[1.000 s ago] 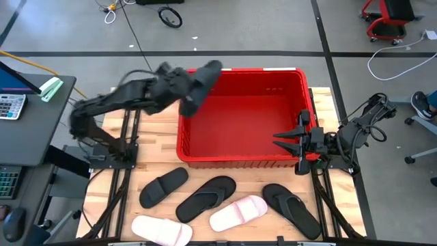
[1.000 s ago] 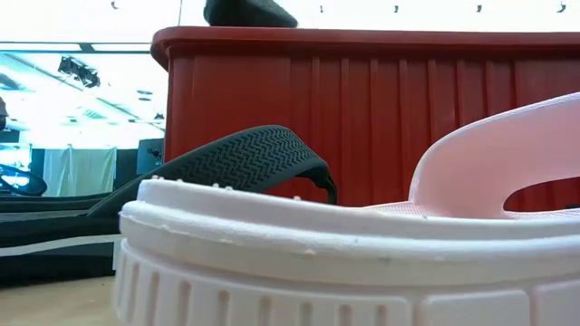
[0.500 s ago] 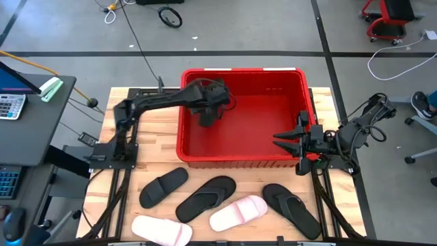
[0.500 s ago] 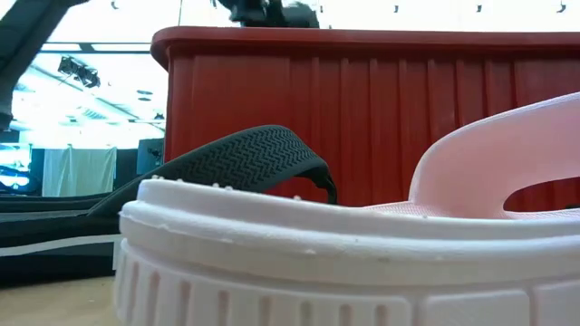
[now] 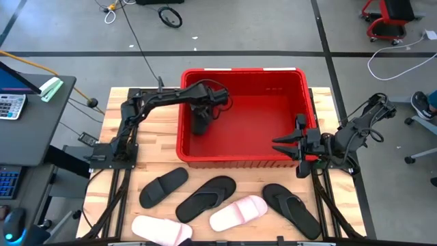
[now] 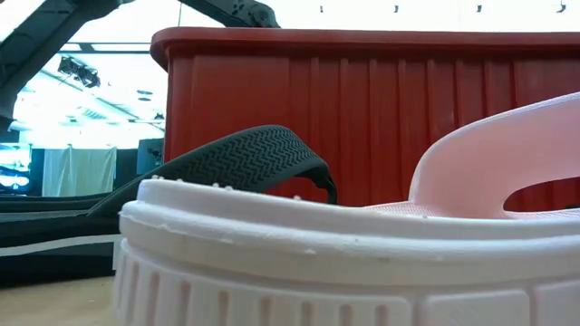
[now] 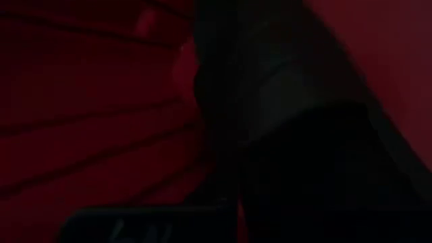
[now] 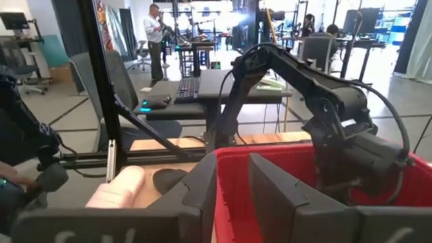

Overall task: Pick and place slides into bin
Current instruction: Put the top black slide into the red bin, then put the black slide into the red bin

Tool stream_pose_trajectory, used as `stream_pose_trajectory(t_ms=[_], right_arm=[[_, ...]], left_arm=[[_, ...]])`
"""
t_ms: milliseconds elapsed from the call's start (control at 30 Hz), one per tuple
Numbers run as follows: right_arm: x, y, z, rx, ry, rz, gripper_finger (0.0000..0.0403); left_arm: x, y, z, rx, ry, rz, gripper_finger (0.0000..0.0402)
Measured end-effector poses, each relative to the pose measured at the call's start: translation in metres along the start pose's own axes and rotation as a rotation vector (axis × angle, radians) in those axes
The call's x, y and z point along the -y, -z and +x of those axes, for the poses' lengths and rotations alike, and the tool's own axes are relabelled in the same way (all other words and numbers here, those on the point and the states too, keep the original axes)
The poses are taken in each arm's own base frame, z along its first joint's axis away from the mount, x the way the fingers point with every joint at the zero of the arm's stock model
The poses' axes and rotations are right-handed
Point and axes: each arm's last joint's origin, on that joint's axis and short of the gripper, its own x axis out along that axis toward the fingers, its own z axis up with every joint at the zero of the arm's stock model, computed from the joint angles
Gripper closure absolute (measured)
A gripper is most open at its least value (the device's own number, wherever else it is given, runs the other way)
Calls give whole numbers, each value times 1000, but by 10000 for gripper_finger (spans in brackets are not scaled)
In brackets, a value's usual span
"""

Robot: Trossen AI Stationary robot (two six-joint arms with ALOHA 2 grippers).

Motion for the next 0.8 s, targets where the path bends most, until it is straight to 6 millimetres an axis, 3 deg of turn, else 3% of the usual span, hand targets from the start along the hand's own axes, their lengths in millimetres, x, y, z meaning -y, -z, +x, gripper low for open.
stream_pose_trajectory(t_ms=[367, 500, 600, 800], right_arm=[[-2, 1, 0, -11, -77, -2, 311], [-4, 1, 0, -22, -142, 40, 311], [-6, 1, 0, -32, -206, 43, 311], [-7, 1, 0, -28, -238, -32, 311]], left_arm=[[-4, -5, 4, 15, 44, -15, 285], [-7, -8, -9, 4, 106, -68, 248], [-15, -18, -46, 80, 140, -91, 237], [-48, -19, -152, 350, 232, -155, 251]])
